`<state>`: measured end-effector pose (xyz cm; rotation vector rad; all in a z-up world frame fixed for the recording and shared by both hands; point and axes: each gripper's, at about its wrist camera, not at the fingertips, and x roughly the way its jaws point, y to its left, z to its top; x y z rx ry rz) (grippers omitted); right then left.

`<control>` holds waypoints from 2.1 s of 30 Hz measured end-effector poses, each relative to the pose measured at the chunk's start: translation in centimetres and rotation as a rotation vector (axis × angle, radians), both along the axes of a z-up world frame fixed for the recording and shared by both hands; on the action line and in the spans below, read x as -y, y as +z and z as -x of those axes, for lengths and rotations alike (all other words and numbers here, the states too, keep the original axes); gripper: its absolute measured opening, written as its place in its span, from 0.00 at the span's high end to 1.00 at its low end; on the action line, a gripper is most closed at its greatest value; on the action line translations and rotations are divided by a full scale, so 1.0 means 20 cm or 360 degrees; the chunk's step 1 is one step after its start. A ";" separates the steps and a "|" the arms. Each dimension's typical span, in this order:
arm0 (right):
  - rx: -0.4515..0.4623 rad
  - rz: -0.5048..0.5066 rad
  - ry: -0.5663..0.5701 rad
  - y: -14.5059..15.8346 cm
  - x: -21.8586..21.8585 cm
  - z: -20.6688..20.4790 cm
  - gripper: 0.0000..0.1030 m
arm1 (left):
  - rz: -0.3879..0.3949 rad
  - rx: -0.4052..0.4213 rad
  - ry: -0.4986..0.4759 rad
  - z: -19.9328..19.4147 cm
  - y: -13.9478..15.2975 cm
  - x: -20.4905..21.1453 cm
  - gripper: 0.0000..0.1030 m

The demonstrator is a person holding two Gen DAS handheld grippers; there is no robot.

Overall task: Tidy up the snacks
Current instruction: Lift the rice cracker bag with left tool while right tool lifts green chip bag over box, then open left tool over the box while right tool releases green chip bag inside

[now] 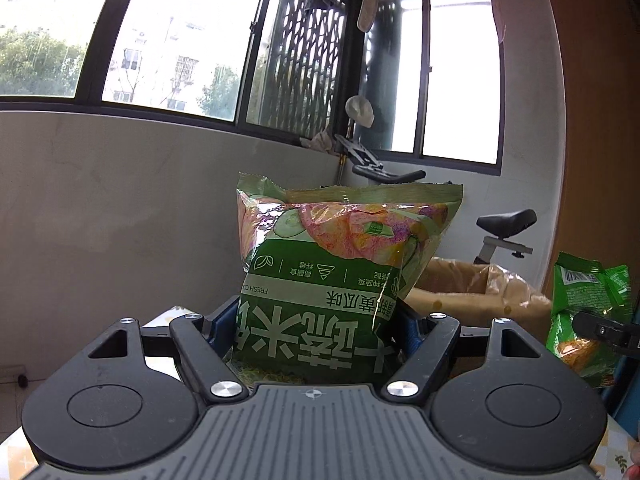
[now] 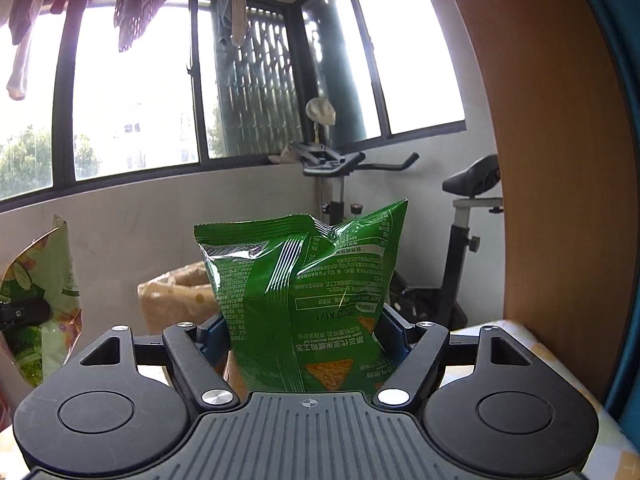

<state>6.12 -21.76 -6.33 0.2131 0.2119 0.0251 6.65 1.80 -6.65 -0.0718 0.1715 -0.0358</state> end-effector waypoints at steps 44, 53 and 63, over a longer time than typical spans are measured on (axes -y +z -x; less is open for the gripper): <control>-0.0205 -0.0099 0.0125 0.03 0.00 -0.97 0.19 | 0.0085 -0.0283 -0.0371 -1.14 0.01 0.35 0.09; -0.0226 -0.0189 0.0082 0.05 0.03 -0.93 0.10 | 0.0183 -0.0272 -0.0348 -1.12 0.07 0.29 0.07; -0.0211 -0.0215 0.0033 0.07 0.09 -0.83 0.09 | 0.0244 -0.0269 -0.0343 -1.06 0.12 0.25 0.05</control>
